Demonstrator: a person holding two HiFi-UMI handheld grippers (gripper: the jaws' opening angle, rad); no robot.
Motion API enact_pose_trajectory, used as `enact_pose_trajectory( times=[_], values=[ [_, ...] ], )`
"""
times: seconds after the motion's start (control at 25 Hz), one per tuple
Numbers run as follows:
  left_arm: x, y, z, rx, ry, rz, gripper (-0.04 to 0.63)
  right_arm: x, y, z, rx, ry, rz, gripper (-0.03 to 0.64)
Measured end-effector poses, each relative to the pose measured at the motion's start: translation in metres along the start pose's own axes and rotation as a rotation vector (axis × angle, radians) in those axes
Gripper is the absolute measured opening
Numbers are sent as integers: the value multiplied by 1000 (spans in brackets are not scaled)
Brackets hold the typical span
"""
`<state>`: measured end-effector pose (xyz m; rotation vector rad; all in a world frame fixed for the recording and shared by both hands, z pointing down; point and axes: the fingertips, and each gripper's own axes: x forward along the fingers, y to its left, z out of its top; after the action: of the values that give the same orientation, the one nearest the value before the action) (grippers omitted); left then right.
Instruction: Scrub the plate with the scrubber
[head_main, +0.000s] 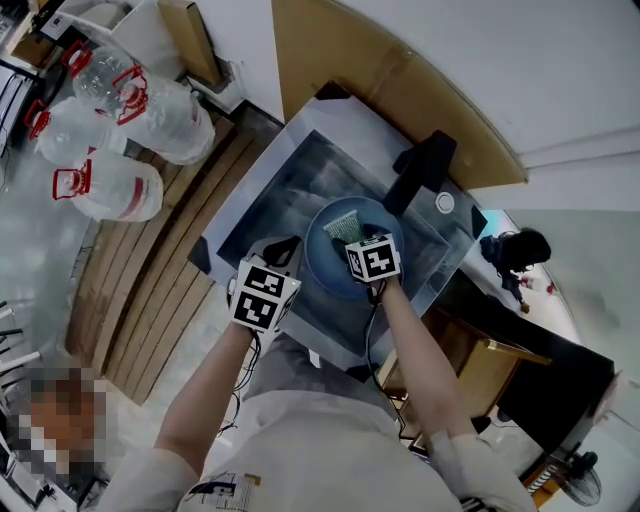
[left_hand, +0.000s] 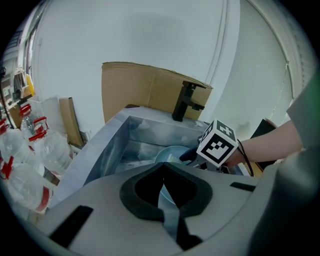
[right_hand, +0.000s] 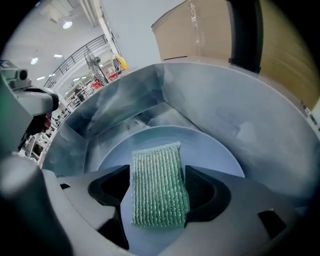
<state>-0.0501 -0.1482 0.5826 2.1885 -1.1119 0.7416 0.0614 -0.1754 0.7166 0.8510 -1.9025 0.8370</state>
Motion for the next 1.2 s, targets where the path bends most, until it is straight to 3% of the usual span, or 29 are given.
enact_pose_trajectory(
  times=[0.08,0.16,0.4,0.52,0.6,0.76,0.92,1.08,1.2],
  values=[
    [3,-1,1,-6,1,-2,17,-1,-2,2,-10,-2,-4,354],
    [4,-2,2,-9,0,-1,17,1,-5,1,-33,13,-24,256],
    [7,-3,2,-15,8,-1,17,8,6,13,-180,11,-32,249],
    [6,-4,-1,-20,16,-1,17,12,0,26,-139,-23,-73,245],
    [5,-4,-4,-23,21,0,17,15,10,29,-151,-21,-48,241],
    [5,-5,-11,-28,44,-7,17,13,47,4,-359,87,65,239],
    [8,-3,-12,-24,42,-7,17,-1,63,-34,-486,212,104,239],
    [12,-2,-10,-18,49,-13,17,-13,45,-62,-534,320,59,238],
    [14,-2,-10,-18,54,-13,17,-18,13,-65,-474,352,1,238]
  ],
)
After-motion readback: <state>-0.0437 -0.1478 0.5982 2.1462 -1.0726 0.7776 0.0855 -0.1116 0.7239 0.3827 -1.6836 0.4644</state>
